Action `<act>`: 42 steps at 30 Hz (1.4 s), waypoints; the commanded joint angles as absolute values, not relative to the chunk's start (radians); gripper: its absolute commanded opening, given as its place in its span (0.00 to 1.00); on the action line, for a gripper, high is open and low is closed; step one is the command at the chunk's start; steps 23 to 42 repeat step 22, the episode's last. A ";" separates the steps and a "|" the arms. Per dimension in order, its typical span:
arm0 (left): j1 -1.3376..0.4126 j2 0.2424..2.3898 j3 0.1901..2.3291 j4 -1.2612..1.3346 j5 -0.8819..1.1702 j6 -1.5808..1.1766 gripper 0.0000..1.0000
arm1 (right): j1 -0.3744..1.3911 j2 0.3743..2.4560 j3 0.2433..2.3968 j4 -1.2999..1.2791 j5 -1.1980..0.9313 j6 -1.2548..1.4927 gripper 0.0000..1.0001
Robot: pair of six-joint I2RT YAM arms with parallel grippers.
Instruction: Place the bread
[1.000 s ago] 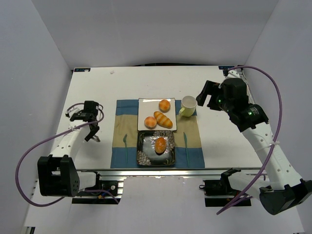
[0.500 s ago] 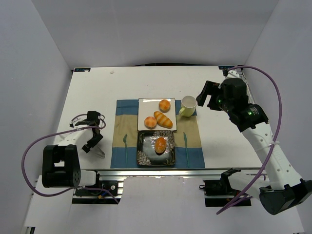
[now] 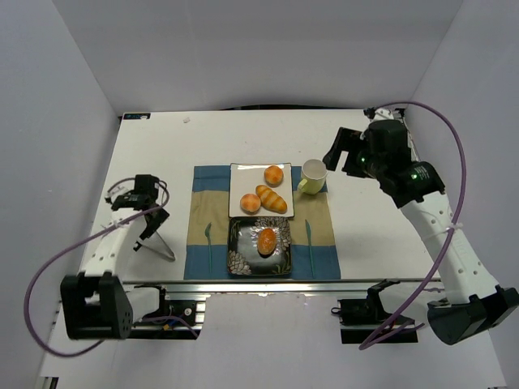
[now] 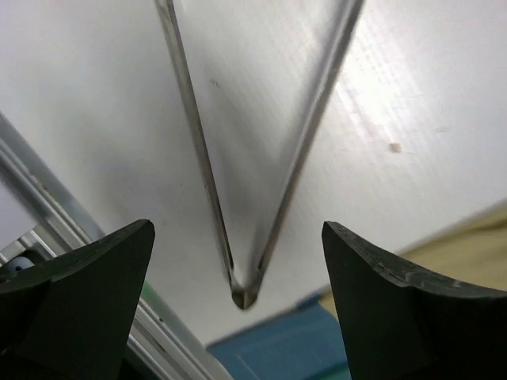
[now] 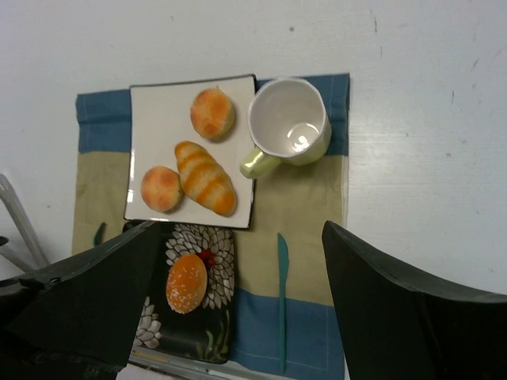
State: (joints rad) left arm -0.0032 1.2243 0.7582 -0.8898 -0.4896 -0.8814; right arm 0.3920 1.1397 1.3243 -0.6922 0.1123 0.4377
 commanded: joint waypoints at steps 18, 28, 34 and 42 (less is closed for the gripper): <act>-0.002 1.065 1.324 -0.770 -0.402 -0.609 0.98 | 0.376 1.196 1.400 -0.699 0.135 0.477 0.90; -0.002 1.065 1.318 -0.773 -0.402 -0.604 0.98 | 0.373 1.187 1.391 -0.690 0.143 0.471 0.89; -0.002 1.065 1.318 -0.773 -0.402 -0.604 0.98 | 0.373 1.187 1.391 -0.690 0.143 0.471 0.89; -0.002 1.065 1.318 -0.773 -0.402 -0.604 0.98 | 0.373 1.187 1.391 -0.690 0.143 0.471 0.89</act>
